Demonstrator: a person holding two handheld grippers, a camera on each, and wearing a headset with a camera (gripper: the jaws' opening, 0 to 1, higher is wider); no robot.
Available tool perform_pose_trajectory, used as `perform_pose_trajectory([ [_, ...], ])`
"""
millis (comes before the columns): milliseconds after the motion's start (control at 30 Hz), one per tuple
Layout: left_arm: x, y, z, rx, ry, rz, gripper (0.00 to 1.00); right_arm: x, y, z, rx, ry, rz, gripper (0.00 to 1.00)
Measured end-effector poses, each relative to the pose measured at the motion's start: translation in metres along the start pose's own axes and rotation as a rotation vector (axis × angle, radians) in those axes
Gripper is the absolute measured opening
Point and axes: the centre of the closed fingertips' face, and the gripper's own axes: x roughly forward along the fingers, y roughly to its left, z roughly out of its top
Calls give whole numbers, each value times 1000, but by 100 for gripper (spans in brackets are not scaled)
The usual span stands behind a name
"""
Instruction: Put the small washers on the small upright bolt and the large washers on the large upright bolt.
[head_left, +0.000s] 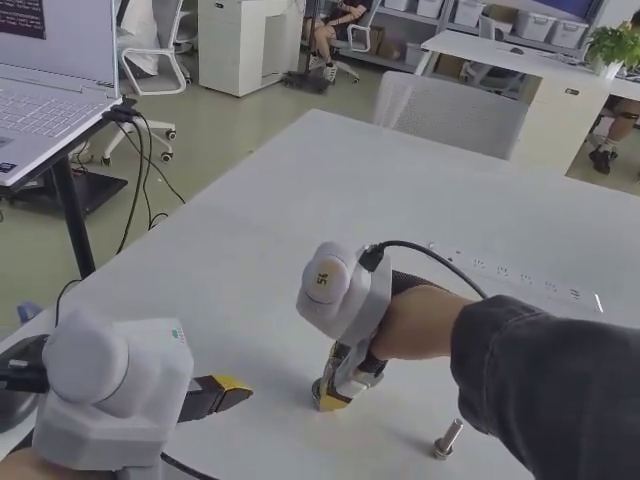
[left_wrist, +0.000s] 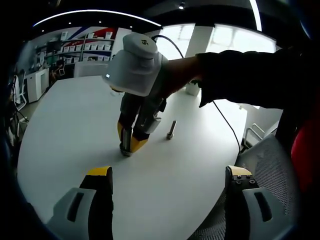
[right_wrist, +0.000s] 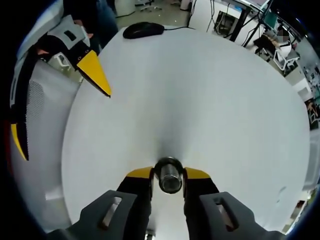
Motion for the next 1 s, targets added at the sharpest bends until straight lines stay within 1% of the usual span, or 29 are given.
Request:
perform_pose_trajectory([
  [233, 0, 0, 0, -1, 0, 2, 93, 0, 1, -1, -6, 1, 7, 25],
  [300, 0, 0, 0, -2, 0, 1, 93, 0, 2, 0, -4, -4, 10, 28],
  [333, 0, 1, 0, -1, 0, 1, 93, -1, 0, 1, -6, -10, 2, 29],
  [433, 0, 1, 0, -1, 0, 1, 93, -2, 0, 0, -6, -9, 1, 29],
  [533, 0, 1, 0, -1, 0, 1, 93, -4, 0, -1, 3, -16, 3, 31],
  [600, 0, 1, 0, 1, 1, 1, 93, -7, -2, -1, 5, -24, -8, 34],
  [667, 1, 1, 0, 2, 2, -1, 93, -9, -1, -2, 21, -34, 0, 35],
  [733, 1, 1, 0, 3, 5, -2, 93, -11, -2, -2, 22, -41, -10, 36],
  [933, 1, 0, 1, 8, 5, -5, 93, -18, -2, -4, 36, -55, -17, 39],
  [1000, 1, 0, 1, 9, 7, -5, 93, -21, -3, -5, 36, -60, -29, 39],
])
